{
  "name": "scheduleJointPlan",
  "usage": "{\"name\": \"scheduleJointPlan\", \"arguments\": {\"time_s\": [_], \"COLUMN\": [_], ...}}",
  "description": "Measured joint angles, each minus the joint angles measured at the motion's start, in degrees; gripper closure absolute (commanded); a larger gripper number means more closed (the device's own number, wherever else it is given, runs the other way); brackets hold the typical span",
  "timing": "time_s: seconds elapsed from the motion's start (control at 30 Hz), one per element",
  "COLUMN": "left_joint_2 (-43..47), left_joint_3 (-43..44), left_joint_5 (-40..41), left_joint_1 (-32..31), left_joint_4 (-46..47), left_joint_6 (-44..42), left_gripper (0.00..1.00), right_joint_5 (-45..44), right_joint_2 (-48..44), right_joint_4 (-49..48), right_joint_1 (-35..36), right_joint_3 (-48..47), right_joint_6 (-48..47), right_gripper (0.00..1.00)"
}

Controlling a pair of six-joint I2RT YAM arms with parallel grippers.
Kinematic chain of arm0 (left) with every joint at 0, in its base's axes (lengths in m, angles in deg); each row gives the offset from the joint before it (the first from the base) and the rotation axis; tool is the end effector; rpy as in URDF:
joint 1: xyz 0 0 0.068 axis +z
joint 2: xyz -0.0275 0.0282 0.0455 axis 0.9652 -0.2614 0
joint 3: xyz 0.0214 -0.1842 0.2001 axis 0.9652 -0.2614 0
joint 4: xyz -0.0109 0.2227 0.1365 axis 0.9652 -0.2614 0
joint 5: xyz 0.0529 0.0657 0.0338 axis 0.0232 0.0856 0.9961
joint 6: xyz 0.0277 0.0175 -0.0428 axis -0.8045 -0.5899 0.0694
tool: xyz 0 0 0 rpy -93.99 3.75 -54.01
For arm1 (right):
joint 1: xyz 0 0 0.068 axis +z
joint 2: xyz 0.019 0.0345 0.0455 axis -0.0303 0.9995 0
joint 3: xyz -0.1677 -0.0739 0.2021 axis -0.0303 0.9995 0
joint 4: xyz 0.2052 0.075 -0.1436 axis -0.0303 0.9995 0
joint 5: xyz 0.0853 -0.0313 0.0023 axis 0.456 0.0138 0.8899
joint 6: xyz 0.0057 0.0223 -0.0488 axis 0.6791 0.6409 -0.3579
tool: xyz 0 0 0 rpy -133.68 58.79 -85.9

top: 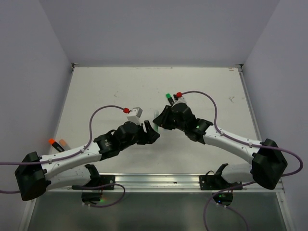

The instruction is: Open the pen caps

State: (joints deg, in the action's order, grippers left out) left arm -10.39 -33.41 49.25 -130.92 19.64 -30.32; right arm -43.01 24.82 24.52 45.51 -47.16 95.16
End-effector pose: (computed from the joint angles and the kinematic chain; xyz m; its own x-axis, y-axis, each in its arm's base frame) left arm 0.1335 -0.1866 0.2399 -0.7415 -0.2987 -0.6008 0.2213 0.7364 -0.6393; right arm 0.2007 0.2129 0.2606 -0.7480 0.3767 -0.5465 -0.1345 0.7203 0.6805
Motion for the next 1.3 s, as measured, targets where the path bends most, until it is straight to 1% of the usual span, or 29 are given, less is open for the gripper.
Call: {"name": "scheduleJointPlan", "arguments": {"time_s": [0.03, 0.17, 0.43, 0.53, 0.57, 0.6, 0.63, 0.7, 0.73, 0.77, 0.8, 0.83, 1.13, 1.17, 1.2, 1.23, 1.27, 1.3], "left_joint_2": [-0.59, -1.64, -3.78, -4.52, -4.74, -4.96, -5.22, -5.64, -5.81, -5.9, -6.01, -6.01, -4.33, -4.04, -3.82, -3.72, -3.67, -3.67], "left_joint_3": [0.37, 1.2, 2.64, 3.3, 3.48, 3.65, 3.82, 3.93, 3.93, 3.93, 3.91, 3.91, 3.39, 3.23, 3.15, 3.04, 2.99, 2.99], "left_joint_5": [0.44, 2.19, 4.39, 4.9, 5.07, 5.16, 5.27, 5.42, 5.44, 5.53, 5.51, 5.51, 5.07, 4.94, 4.87, 4.79, 4.68, 4.61], "left_joint_1": [-0.42, -1.07, -1.07, -1.07, -1.07, -1.07, -1.07, -1.07, -1.07, -1.07, -1.07, -1.07, -1.07, -1.07, -1.07, -1.07, -1.07, -1.07], "left_joint_4": [0.52, 1.97, 3.23, 3.52, 3.58, 3.61, 3.63, 3.93, 4.0, 3.93, 3.96, 3.98, 3.98, 4.0, 4.0, 4.02, 4.09, 4.13], "left_joint_6": [0.07, 0.2, 0.15, 0.13, 0.13, 0.09, 0.0, -0.02, 0.02, 0.11, 0.22, 0.22, -0.46, -0.9, -1.22, -1.49, -1.64, -1.95], "left_gripper": [0.34, 0.44, 0.5, 0.54, 0.58, 0.6, 0.66, 0.75, 0.85, 0.91, 0.97, 1.0, 1.0, 1.0, 1.0, 1.0, 1.0, 1.0], "right_joint_5": [0.02, 0.26, 1.16, 1.29, 1.33, 1.36, 1.4, 1.4, 1.33, 1.31, 1.27, 1.29, 1.05, 1.22, 1.46, 1.66, 1.79, 1.86], "right_joint_2": [-0.11, -1.25, -2.69, -2.69, -2.69, -2.69, -2.71, -2.78, -2.84, -2.91, -2.93, -2.95, -3.8, -3.82, -3.82, -3.82, -3.82, -3.82], "right_joint_4": [-0.11, -0.28, -0.76, -0.79, -0.79, -0.85, -0.92, -0.94, -0.98, -1.07, -1.11, -1.16, -1.25, -1.4, -1.53, -1.7, -1.81, -1.84], "right_joint_1": [0.0, 0.02, 0.55, 0.76, 0.83, 0.85, 0.85, 0.85, 0.85, 0.85, 0.85, 0.85, 1.11, 1.14, 1.14, 1.14, 1.14, 1.11], "right_joint_3": [0.17, 0.52, 1.14, 1.14, 1.16, 1.22, 1.33, 1.57, 1.73, 1.88, 2.01, 2.03, 2.03, 2.03, 2.03, 2.03, 2.03, 2.03], "right_joint_6": [0.13, 0.57, 1.33, 1.64, 1.68, 1.75, 1.81, 1.99, 2.05, 2.1, 2.16, 2.23, 1.99, 1.81, 1.55, 1.2, 0.9, 0.59], "right_gripper": [1.0, 1.0, 1.0, 1.0, 1.0, 1.0, 1.0, 1.0, 1.0, 1.0, 1.0, 1.0, 1.0, 0.96, 0.8, 0.72, 0.66, 0.63]}}
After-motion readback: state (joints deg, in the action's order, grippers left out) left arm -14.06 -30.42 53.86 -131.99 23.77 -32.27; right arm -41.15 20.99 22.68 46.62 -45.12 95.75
